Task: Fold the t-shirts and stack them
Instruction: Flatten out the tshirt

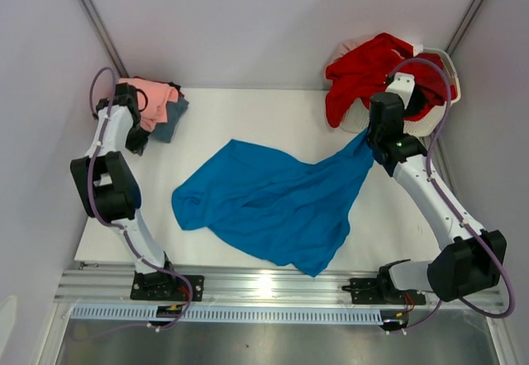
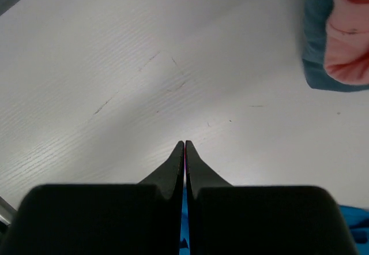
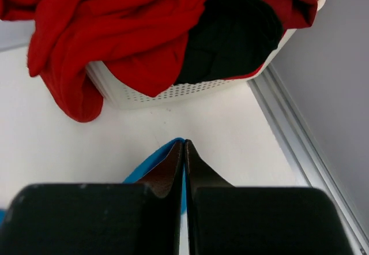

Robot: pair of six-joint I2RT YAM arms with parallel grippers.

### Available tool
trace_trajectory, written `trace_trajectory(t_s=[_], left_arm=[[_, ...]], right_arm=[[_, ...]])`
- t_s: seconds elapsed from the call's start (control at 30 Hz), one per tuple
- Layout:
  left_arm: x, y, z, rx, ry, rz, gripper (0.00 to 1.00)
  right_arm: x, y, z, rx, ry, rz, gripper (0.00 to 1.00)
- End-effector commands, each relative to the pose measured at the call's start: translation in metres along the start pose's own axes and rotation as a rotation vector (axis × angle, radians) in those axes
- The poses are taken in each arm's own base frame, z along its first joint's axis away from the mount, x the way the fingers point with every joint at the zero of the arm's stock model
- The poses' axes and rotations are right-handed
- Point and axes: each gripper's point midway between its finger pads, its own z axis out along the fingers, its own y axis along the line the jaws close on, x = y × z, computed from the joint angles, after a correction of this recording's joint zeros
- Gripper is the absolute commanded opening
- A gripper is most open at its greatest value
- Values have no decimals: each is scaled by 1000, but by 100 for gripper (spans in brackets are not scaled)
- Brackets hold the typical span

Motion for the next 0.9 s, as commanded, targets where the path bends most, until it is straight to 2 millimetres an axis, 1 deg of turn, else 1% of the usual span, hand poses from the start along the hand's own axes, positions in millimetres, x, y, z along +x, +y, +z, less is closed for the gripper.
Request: trace_trajectory(t_s=[0.0,0.03,0.07,0.1,0.13,0.2,0.23,0.3,0.33,0.37,0.4,0.47,0.53,0.57,0.6,0.63,0.67,0.7,0.73,0.77,0.8,0.83,0.87], left_arm=[[-16,-17,-41,150,-89,-33,1],[-8,-26,-46,184,-74,-12,0],[-8,-34,-50,223,-74,6,0],[0,-41,-52,252,-53,23,1],[16,-55,-56,305,-16,72,1],[37,-76,-57,383,9,141,1],[57,-93,-64,433,24,211,1],[81,-107,-73,462,17,312,1],[103,-112,-75,452,22,370,1],[109,-113,-74,436,10,385,1],[120,-113,-70,420,33,400,2],[142,-106,-64,385,118,402,4],[155,-101,-59,357,156,406,5],[166,-91,-52,332,179,419,5],[171,-89,-53,331,180,427,6],[175,-88,-60,344,177,434,7],[183,-82,-61,338,191,438,8],[186,-83,-65,355,189,440,9],[198,-82,-70,376,211,460,11],[200,-79,-76,385,212,456,11],[205,-74,-76,378,218,459,11],[213,-69,-76,375,222,477,13],[213,-68,-82,393,206,474,13]], right_arm=[[-34,7,-10,-58,-55,76,0],[-25,13,-10,-83,-13,73,0],[-22,18,-5,-84,6,72,0],[-19,21,-4,-86,18,72,0],[-12,26,-4,-93,32,67,0],[-7,32,-5,-103,39,64,0],[-7,36,-7,-112,35,61,0],[-5,40,-9,-119,34,53,0],[-4,41,-10,-118,36,50,0],[-4,44,-11,-125,36,48,0],[-3,46,-12,-130,39,46,0],[0,51,-15,-137,43,34,0],[4,57,-17,-159,56,24,0],[7,62,-18,-180,69,20,0],[11,67,-18,-200,90,26,6],[20,72,-19,-211,130,10,12],[25,74,-19,-208,145,2,21],[31,82,-25,-222,155,-11,42],[37,82,-26,-215,161,-27,65],[38,85,-31,-227,158,-33,87],[40,94,-39,-257,150,-44,94],[40,98,-45,-277,146,-47,95],[41,99,-53,-296,138,-47,96]])
